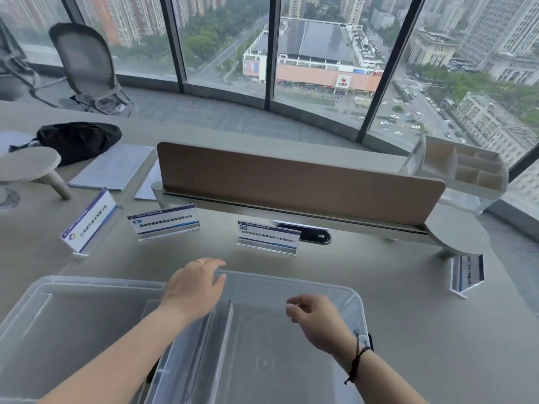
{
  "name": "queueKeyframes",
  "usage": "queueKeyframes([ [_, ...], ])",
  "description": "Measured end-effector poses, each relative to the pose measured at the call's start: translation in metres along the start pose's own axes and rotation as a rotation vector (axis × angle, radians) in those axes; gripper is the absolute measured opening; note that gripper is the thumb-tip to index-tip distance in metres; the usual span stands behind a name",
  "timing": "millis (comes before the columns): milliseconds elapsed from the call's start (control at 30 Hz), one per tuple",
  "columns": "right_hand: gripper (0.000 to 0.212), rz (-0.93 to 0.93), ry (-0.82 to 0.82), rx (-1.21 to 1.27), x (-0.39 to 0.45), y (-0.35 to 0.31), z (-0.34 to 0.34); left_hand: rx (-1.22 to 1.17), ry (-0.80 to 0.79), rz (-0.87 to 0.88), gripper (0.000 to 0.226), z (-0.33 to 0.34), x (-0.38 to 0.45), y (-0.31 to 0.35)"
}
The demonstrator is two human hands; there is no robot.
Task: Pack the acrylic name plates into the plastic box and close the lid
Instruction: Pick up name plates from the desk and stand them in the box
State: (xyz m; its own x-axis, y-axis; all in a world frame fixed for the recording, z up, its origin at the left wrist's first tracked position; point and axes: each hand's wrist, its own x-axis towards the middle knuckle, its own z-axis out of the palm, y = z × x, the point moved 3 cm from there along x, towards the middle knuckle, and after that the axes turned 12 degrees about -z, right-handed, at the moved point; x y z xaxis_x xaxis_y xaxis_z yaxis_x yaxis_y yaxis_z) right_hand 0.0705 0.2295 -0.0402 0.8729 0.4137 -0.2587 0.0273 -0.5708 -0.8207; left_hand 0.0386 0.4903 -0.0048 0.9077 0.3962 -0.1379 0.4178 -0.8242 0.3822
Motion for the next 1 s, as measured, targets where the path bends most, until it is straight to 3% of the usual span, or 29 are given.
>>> queueKeyframes([
  [467,0.022,-0.204,0.148,-0.132,0.103,-0.024,-0.062,-0.005,-0.024,-0.067,0.038,0.011,0.073,0.048],
  [800,0.046,-0.279,0.065,-0.51,0.193,0.012,-0.042,0.128,-0.211,-0.012,0.056,0.084,0.16,0.045],
  [1000,0.05,-0.211,-0.132,-0.649,0.234,0.038,-0.028,0.256,-0.202,0.054,0.055,0.114,0.203,0.04],
])
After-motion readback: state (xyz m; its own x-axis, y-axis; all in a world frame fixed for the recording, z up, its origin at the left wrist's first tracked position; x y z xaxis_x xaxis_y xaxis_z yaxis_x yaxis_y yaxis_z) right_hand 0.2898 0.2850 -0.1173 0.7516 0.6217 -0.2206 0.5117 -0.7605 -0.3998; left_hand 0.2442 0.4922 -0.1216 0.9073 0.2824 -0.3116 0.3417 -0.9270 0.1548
